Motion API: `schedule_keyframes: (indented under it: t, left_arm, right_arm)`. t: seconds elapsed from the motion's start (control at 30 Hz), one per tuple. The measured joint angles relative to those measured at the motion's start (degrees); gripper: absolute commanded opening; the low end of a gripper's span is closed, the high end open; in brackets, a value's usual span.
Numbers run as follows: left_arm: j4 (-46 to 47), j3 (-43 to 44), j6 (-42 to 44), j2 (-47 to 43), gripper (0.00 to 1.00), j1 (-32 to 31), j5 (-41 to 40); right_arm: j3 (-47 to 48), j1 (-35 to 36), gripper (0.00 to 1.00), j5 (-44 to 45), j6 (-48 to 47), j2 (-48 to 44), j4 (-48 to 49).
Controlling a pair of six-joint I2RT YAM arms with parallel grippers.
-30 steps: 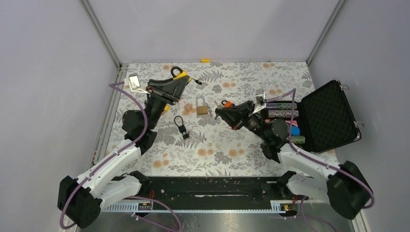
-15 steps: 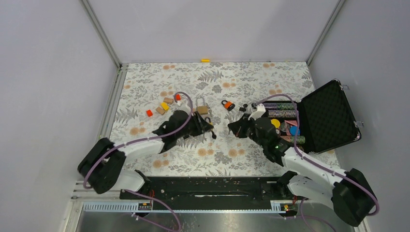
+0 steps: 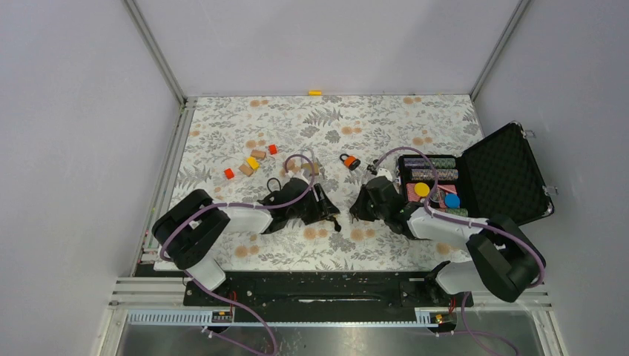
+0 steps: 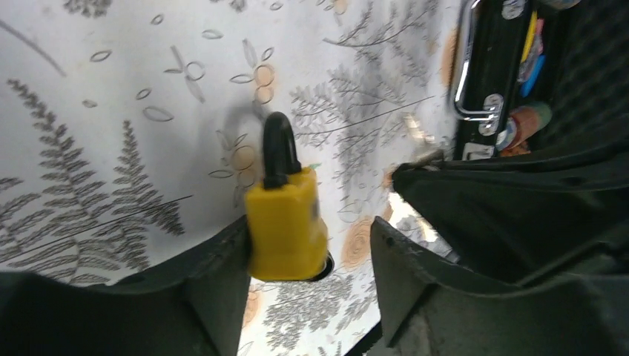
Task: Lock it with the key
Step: Place the lock at the center of the board, then reset both arms
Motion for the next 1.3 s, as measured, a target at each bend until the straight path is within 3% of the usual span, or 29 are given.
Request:
schedule_keyframes:
  t: [0.13,0.23,0.33,0.5,0.73,0.83,1.07,1.3]
  left_arm:
    - [-0.5,1.3,0.1,-0.3,0.74,0.0,-1.1]
    - [-2.4,1.3,0.2,-1.4,0.81,0.0,-2.3]
    - [-6.3,1.3,1.1,-3.9,0.99,0.0,-4.7]
    - [-15.8,1.6,3.7,-12.3,0.99,0.0,-11.2]
    - [-36.6,9.3,8.0,-29.9,0.99,0.0,-22.6]
    - [-44.7,13.3,10.9,-38.8,0.99,0.0,-27.0]
    - [-58.9,17.5,15.5,-59.8,0.99,0.0,-34.5]
    - [-68.8,23.6,17.2,-73.7,0.99,0.0,-38.9]
  right_arm:
    - [1.5,-0.1,0.31,-0.9,0.3,3.5,-1.5]
    - [2.5,-0.1,0.45,-1.7,0.5,4.5,-2.4]
    - [3.4,-0.3,0.57,-2.7,0.7,4.5,-3.6]
    - [3.7,-1.4,0.68,-3.1,0.3,0.7,-7.7]
    - [6.9,-3.5,0.83,6.1,-3.9,-19.3,-21.1]
    - [10.0,-3.6,0.99,12.4,-6.5,-28.8,-27.6]
    - [22.6,-3.7,0.99,30.7,-10.6,-46.0,-43.5]
    - [31.3,-3.8,1.0,44.3,-15.3,-58.0,-48.0]
